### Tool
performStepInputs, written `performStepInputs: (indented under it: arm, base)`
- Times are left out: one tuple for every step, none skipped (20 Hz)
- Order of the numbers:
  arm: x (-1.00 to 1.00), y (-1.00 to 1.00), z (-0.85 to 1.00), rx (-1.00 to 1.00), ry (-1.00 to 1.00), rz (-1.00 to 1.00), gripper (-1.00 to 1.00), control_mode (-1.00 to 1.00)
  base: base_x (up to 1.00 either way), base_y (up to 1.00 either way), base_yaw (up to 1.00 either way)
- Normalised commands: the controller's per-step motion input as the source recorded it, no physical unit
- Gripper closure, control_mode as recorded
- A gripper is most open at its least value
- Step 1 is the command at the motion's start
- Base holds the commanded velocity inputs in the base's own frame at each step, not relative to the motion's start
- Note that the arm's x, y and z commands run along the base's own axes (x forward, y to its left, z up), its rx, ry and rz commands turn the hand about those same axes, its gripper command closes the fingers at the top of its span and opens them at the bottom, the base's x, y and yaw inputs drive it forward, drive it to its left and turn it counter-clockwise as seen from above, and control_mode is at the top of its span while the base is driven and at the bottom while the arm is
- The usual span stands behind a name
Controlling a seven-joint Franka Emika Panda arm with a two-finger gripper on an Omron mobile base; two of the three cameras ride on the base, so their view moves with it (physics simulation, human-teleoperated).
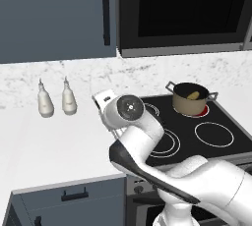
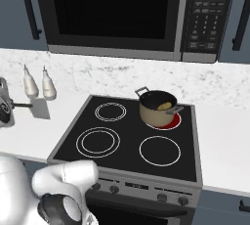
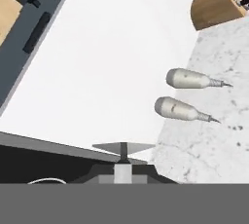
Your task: Put the avocado and potato in the pot. Retrieve the spatula and lightly stir the vegetables in the pot.
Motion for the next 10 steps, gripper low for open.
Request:
performStepInputs:
  arm:
    - [-0.17,-0.74,1.00,0.67,0.17,-0.55,1.00,-1.00]
    - [-0.16,-0.77,1.00,0.66,0.17,-0.54,1.00,-1.00]
    - [-0.16,-0.81,0.94,0.63,0.13,-0.53,1.00,-1.00]
    - [-0.18,-0.83,0.82,0.61,0.12,-0.53,1.00,-1.00]
    - [-0.16,-0.86,0.71,0.58,0.07,-0.52,1.00,-1.00]
    - [-0.13,-0.87,0.60,0.55,0.04,-0.52,1.00,-1.00]
    - [-0.11,-0.86,0.49,0.54,0.02,-0.52,1.00,-1.00]
    - [-0.16,-0.82,0.38,0.53,0.00,-0.52,1.00,-1.00]
    - [-0.20,-0.81,0.31,0.53,0.00,-0.52,1.00,-1.00]
    - [-0.21,-0.79,0.29,0.53,0.00,-0.52,1.00,-1.00]
  base:
    - [0.00,0.00,0.00]
    - [0.00,0.00,0.00]
    - [0.00,0.00,0.00]
    - [0.00,0.00,0.00]
    - [0.00,0.00,0.00]
    - [0.00,0.00,0.00]
    - [0.00,0.00,0.00]
    - [0.00,0.00,0.00]
    - [0.00,0.00,0.00]
    - [0.00,0.00,0.00]
